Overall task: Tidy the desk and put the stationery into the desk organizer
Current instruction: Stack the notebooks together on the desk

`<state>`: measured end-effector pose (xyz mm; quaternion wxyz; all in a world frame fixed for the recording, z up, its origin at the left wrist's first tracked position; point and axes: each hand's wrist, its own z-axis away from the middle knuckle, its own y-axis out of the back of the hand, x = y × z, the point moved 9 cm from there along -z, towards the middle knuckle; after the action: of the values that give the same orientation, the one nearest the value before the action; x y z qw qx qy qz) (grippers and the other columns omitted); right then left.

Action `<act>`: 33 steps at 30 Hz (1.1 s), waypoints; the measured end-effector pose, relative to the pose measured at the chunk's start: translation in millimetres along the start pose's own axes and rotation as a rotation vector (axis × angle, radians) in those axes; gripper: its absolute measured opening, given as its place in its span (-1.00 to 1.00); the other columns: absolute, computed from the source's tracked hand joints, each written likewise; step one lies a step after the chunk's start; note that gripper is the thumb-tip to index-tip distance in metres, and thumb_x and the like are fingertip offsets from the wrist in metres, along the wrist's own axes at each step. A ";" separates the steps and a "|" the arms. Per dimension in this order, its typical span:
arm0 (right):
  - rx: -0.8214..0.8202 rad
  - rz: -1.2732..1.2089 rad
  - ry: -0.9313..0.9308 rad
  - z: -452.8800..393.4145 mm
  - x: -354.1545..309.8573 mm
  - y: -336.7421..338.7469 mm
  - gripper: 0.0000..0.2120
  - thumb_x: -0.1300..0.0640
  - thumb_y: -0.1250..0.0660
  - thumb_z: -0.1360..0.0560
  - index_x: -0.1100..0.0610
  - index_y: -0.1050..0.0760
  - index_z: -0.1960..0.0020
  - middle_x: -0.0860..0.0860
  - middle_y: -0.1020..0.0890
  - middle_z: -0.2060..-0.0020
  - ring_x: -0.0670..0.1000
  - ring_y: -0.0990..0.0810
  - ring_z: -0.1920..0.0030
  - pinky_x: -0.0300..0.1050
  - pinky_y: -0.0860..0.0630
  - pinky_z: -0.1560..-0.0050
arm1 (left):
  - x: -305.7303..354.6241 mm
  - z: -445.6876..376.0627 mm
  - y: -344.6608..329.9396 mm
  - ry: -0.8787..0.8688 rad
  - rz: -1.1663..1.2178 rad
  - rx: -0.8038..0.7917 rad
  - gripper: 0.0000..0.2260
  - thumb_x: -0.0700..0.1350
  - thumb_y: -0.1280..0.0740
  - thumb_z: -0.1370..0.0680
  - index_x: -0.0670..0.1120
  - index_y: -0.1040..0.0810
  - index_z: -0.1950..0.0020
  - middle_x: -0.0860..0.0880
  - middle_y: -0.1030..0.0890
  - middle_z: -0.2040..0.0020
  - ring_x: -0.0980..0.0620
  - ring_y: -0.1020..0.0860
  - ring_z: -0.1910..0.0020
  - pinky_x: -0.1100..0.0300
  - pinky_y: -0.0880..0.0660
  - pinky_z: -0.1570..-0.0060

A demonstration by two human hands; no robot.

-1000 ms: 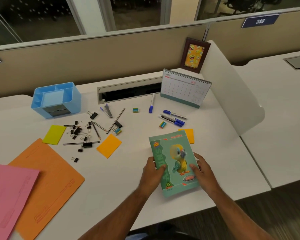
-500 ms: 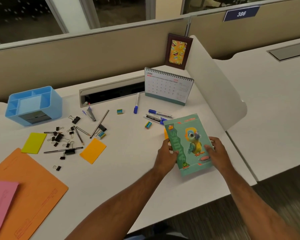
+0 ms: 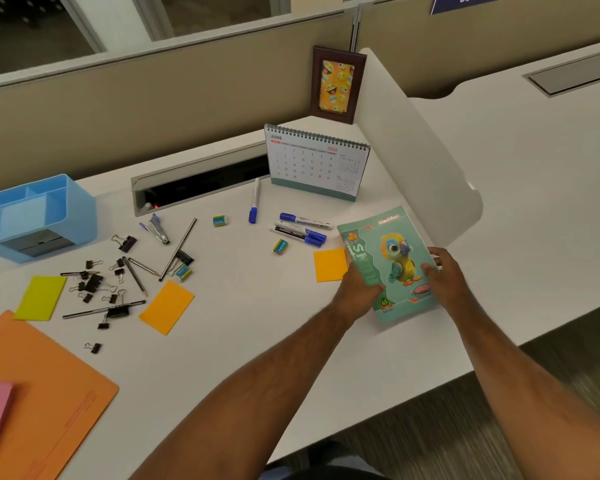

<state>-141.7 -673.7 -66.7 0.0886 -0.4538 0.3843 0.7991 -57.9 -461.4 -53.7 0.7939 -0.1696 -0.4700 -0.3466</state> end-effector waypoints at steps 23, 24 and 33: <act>0.153 0.472 0.009 -14.9 3.6 2.3 -0.64 0.00 -0.25 -0.61 0.17 -0.54 -0.30 0.27 -0.55 -0.17 0.35 -0.53 -0.16 0.25 -0.47 -0.22 | -28.9 -22.7 -2.6 0.143 -0.137 0.028 -0.32 0.20 -0.54 -0.27 0.06 -0.49 -0.35 0.03 -0.51 -0.28 -0.12 -0.49 -0.35 -0.10 -0.53 -0.31; 0.180 0.480 0.015 -9.7 -4.0 2.7 -0.66 0.05 -0.29 -0.62 0.18 -0.52 -0.33 0.27 -0.53 -0.22 0.35 -0.50 -0.21 0.27 -0.42 -0.26 | -20.1 -13.9 -0.5 0.135 -0.171 0.012 -0.39 0.10 -0.54 -0.40 0.00 -0.46 -0.39 0.05 -0.46 -0.27 -0.11 -0.45 -0.39 -0.08 -0.50 -0.35; 0.105 0.463 0.367 32.3 -58.6 -63.1 -0.79 0.20 -0.38 -0.56 0.12 -0.50 -0.19 0.17 -0.54 -0.18 0.27 -0.47 -0.25 0.29 -0.41 -0.25 | -21.8 28.8 44.3 -0.061 -0.507 0.031 -0.34 -0.02 -0.41 -0.62 -0.16 -0.20 -0.62 -0.15 -0.27 -0.51 -0.15 -0.40 -0.43 -0.04 -0.41 -0.40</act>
<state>-98.5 -595.6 -44.5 -0.1437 -0.4859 0.5279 0.6816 -51.5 -404.6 -55.6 0.6695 -0.0446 -0.5266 -0.5220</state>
